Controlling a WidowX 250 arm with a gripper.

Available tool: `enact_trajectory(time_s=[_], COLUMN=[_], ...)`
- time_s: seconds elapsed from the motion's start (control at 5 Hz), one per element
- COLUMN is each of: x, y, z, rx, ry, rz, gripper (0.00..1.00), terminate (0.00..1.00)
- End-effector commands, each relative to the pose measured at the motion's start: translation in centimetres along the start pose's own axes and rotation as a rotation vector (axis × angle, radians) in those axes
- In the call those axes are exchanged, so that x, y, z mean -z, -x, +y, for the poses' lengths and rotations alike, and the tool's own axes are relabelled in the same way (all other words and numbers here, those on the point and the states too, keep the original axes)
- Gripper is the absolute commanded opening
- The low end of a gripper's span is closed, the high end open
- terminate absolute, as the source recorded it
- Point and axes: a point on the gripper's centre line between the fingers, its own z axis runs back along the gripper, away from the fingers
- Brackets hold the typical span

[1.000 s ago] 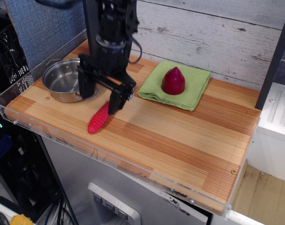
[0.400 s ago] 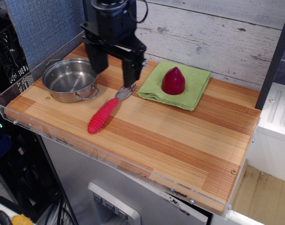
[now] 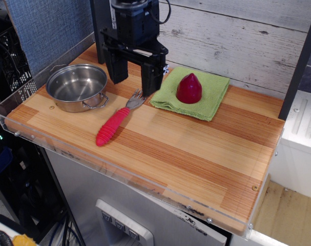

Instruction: Move the red grater to the right of the metal pot.

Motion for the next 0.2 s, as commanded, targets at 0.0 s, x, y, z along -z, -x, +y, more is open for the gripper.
enact_trajectory(time_s=[0.0], x=[-1.11], y=[0.71], z=[0.06], rx=[0.011], ry=[-0.015], rz=[-0.031], gripper=[1.0], terminate=[1.0])
